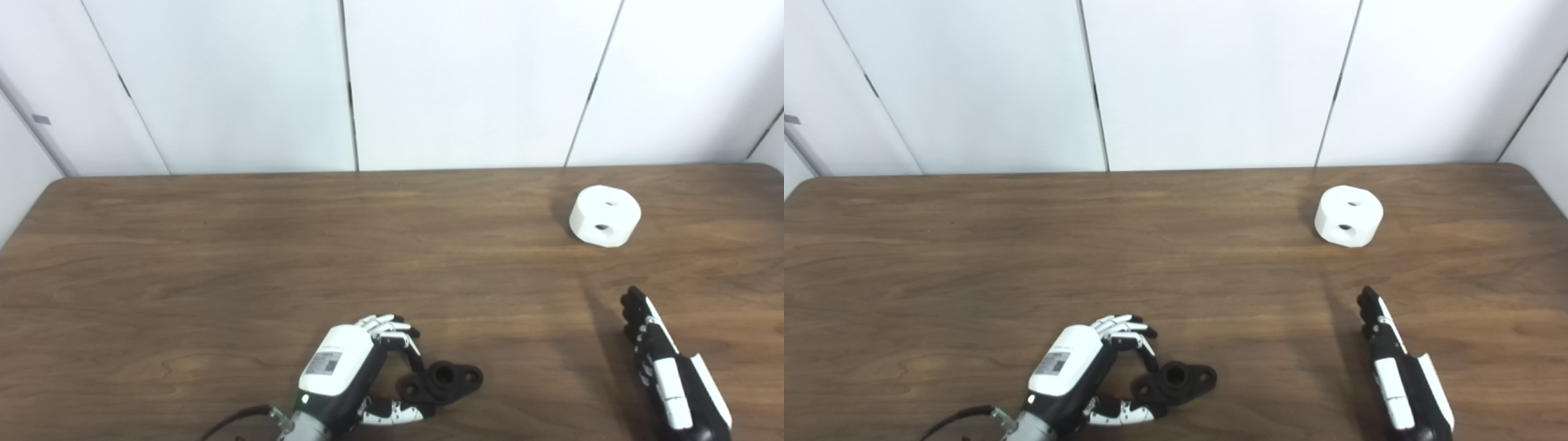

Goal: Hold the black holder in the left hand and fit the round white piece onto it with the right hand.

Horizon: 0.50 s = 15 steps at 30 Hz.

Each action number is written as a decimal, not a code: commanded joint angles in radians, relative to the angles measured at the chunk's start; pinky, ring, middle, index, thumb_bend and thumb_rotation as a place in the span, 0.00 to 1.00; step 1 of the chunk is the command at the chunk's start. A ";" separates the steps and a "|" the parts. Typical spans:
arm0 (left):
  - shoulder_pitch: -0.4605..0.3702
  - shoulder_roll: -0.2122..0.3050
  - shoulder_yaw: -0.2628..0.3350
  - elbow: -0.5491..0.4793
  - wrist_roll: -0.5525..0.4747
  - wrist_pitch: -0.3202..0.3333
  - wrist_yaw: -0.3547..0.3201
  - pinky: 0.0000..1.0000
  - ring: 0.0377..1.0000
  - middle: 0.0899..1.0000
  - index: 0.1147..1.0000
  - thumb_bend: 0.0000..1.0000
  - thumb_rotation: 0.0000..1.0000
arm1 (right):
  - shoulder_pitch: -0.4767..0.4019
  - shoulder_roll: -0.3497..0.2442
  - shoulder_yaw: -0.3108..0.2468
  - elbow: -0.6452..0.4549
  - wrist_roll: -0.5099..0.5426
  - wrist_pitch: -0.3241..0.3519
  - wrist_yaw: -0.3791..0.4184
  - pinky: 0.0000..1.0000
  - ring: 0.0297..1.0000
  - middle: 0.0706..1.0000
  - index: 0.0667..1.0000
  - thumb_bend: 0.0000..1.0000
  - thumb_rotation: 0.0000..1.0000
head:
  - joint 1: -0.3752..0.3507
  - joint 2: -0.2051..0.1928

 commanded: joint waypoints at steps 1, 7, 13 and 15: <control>0.028 0.015 -0.001 0.057 0.088 0.048 -0.017 0.87 0.83 0.74 0.42 0.52 0.05 | 0.011 -0.012 0.006 -0.019 -0.007 -0.004 0.013 1.00 1.00 0.98 0.97 0.56 1.00 | -0.001 0.001; 0.033 0.008 0.008 0.077 0.182 0.042 0.026 0.86 0.84 0.74 0.42 0.52 0.05 | 0.007 -0.021 -0.003 -0.033 -0.005 0.017 0.013 1.00 1.00 0.98 0.97 0.55 0.99 | -0.002 -0.005; 0.035 0.001 0.020 0.084 0.193 0.036 0.045 0.85 0.83 0.74 0.42 0.52 0.05 | 0.003 -0.030 -0.007 -0.035 -0.005 0.009 0.015 1.00 1.00 0.98 0.97 0.56 1.00 | -0.019 -0.012; 0.035 0.000 0.025 0.083 0.188 0.040 0.037 0.85 0.84 0.74 0.42 0.52 0.05 | -0.004 -0.036 -0.015 -0.040 -0.030 0.005 0.002 1.00 1.00 0.98 0.96 0.55 0.97 | -0.042 -0.021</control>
